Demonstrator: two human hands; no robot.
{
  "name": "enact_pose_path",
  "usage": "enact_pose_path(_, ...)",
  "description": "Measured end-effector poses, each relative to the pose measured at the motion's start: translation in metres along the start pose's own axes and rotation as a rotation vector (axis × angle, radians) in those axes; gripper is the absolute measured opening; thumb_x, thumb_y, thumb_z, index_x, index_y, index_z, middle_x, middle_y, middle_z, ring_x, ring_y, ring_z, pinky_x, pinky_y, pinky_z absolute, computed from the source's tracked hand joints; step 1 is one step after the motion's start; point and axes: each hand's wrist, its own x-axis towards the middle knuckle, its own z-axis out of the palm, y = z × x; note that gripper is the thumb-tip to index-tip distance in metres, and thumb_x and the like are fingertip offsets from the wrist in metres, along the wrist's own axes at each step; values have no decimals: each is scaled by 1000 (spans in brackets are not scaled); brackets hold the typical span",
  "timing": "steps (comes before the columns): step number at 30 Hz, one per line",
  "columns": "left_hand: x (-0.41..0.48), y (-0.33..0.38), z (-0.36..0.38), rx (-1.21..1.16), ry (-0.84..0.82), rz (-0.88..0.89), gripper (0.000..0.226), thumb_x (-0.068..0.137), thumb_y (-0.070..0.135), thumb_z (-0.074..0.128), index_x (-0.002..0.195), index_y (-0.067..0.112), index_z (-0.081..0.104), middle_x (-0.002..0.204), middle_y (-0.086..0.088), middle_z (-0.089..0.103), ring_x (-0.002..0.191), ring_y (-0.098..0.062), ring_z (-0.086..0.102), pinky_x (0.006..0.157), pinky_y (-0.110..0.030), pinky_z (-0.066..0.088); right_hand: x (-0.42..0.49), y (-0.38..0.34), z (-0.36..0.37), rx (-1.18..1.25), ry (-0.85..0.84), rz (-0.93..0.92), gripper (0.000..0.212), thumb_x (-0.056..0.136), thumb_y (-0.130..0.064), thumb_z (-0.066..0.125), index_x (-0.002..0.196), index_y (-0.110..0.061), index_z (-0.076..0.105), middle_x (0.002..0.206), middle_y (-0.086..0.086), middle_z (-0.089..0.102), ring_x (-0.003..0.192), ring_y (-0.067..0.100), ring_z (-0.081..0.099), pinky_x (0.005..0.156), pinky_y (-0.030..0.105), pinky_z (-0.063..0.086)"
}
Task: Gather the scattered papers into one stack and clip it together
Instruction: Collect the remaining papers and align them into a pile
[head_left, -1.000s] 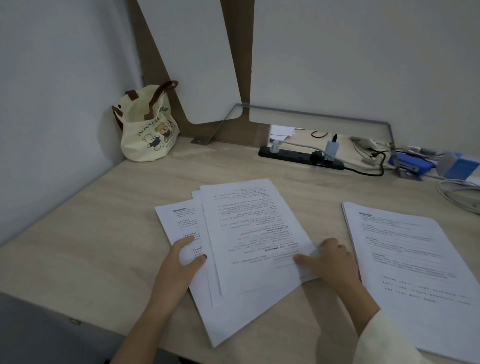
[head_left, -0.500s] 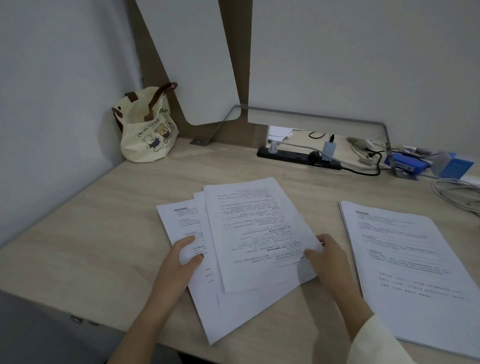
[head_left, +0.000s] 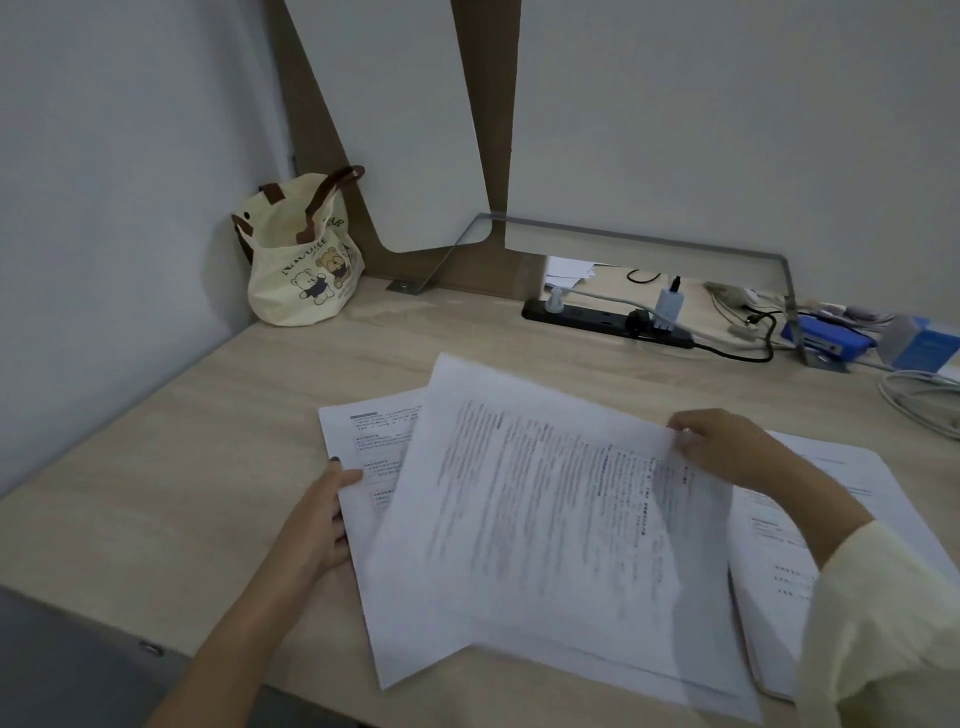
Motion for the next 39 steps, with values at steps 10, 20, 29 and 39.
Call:
enact_pose_path(10, -3, -4, -18, 318, -100, 149, 22, 87, 32, 59, 96, 15, 70, 93, -9, 76, 82, -22, 72, 68, -29, 53, 26, -118, 45, -25, 311, -398, 34, 92, -3, 38, 117, -18, 57, 118, 6, 60, 109, 23, 50, 86, 32, 42)
enact_pose_path(20, 12, -19, -13, 213, 133, 211, 22, 94, 19, 50, 97, 5, 66, 96, -14, 69, 88, -31, 65, 78, -38, 50, -17, -54, 58, 636, 159, 34, 42, 93, -14, 50, 134, -16, 41, 141, 9, 39, 120, 23, 45, 85, 27, 35)
enact_pose_path(29, 9, -21, -9, 271, 121, 145, 23, 95, 20, 45, 103, 4, 59, 109, -16, 64, 103, -34, 60, 98, -54, 43, -39, -36, 84, 1255, -103, 307, 25, 87, -5, 55, 109, -16, 49, 90, 11, 57, 75, 17, 61, 79, 31, 48)
enact_pose_path(39, -6, -21, -9, 261, 8, 167, 27, 93, 21, 53, 94, -3, 66, 95, -12, 71, 92, -29, 66, 89, -45, 48, -1, -53, 84, 788, -7, 174, 31, 89, -14, 54, 61, -3, 57, 58, 6, 46, 51, 19, 41, 49, 23, 29)
